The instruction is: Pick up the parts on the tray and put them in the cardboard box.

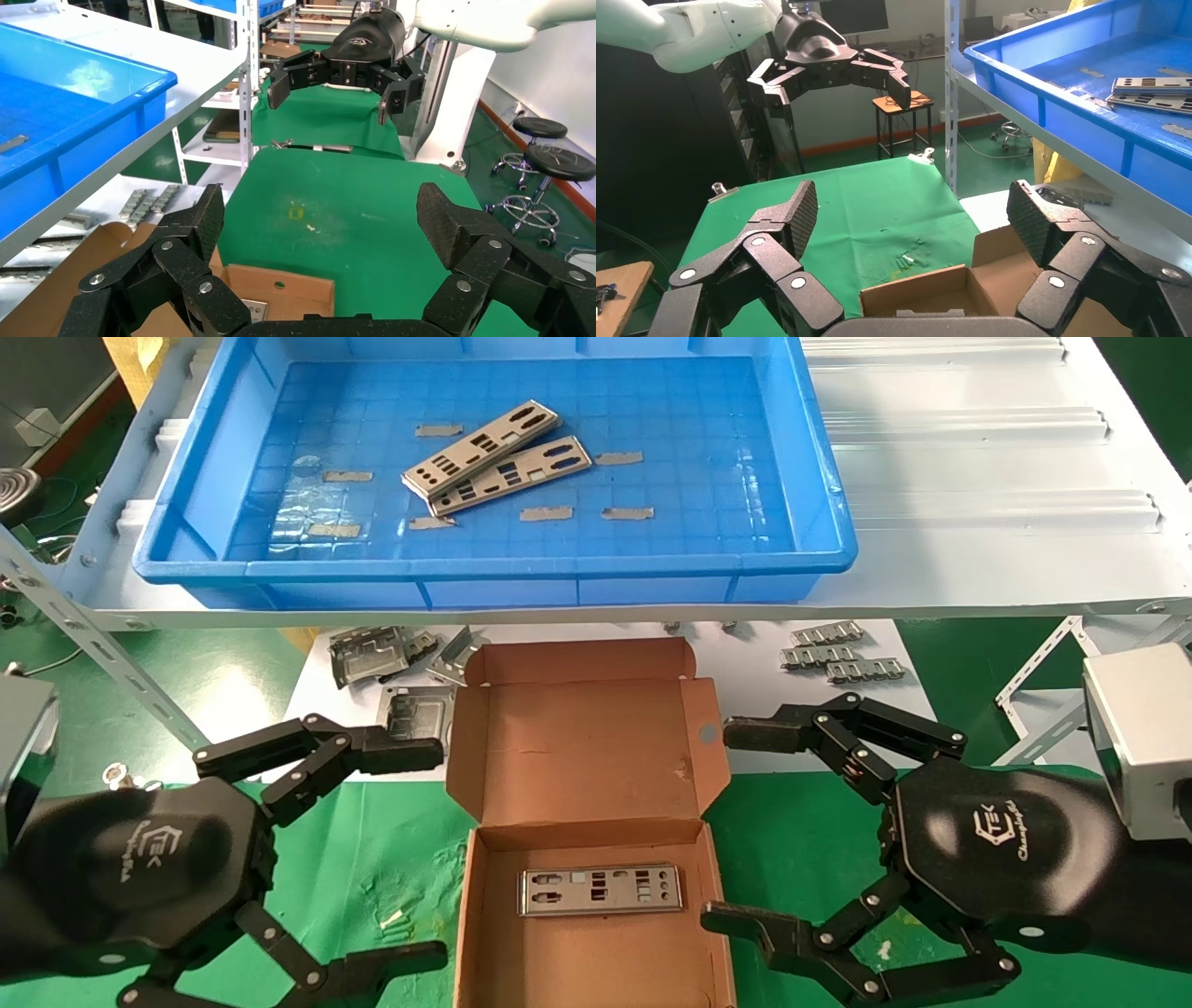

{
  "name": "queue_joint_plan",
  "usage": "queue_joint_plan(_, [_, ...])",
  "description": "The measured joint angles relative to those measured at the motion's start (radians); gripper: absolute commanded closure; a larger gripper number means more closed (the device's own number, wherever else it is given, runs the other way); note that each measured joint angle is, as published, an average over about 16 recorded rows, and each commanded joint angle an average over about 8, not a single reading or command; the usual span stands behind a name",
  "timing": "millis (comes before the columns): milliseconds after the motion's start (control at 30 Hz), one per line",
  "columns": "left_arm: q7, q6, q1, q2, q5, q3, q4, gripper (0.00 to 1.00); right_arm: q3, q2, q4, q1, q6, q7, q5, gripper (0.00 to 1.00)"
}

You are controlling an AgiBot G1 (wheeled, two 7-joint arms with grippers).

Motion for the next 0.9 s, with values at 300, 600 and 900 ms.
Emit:
queue_joint_plan(300, [0.000,0.000,0.000,0.000,0.000,0.000,0.000,0.00,0.000,0.000,0.000,0.000,0.000,0.000,0.000,0.00])
queue_joint_plan(600, [0.000,0.000,0.000,0.000,0.000,0.000,0.000,0.00,0.000,0.000,0.000,0.000,0.000,0.000,0.000,0.00])
queue_joint_plan(900, [0.000,0.000,0.000,0.000,0.000,0.000,0.000,0.00,0.000,0.000,0.000,0.000,0.000,0.000,0.000,0.00])
